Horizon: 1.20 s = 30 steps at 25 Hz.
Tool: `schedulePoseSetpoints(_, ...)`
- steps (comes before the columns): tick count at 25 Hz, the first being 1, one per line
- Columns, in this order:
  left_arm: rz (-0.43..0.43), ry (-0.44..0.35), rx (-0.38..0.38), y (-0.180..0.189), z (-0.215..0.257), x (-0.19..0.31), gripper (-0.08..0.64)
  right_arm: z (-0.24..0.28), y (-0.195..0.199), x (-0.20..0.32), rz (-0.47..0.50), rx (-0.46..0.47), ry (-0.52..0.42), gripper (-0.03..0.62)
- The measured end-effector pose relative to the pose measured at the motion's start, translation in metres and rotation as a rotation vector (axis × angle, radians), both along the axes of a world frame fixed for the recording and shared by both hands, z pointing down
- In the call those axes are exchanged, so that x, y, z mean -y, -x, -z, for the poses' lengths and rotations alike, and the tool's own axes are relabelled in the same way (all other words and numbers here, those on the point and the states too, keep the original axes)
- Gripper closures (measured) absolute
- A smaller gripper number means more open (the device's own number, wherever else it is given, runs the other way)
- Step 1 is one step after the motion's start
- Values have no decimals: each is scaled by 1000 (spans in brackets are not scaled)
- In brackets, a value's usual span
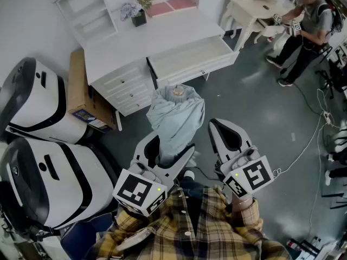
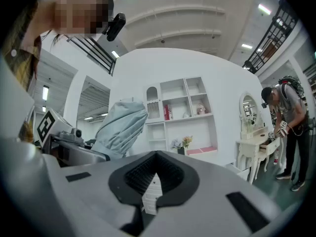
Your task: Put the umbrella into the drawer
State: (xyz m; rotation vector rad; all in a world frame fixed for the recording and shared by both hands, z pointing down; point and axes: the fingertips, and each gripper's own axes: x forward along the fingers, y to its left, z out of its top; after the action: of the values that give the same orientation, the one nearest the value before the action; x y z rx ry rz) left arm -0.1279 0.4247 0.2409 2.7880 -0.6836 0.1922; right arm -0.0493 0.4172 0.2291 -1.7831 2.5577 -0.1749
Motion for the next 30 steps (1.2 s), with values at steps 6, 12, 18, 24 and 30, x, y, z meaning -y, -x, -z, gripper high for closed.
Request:
schedulePoseSetpoints(6,33,-5,3,-13,3,-8,247,3,-11,-11,37,4,-6,575)
schedulePoseSetpoints(12,71,15,-12,-18,-4,-20,246,-8,-16,-21,71,9,5,575)
schedulePoseSetpoints(18,74,-3,16,-23,-7,-16,246,-13,-12,-13,107,28,15,575)
schedulePoseSetpoints(24,87,5,13,-19,-18,23,246,-25,-9,25,110,26,38,575)
schedulePoseSetpoints(30,91,25,22,-20,-22,99,247,-32,-11,95,107,29,68,575)
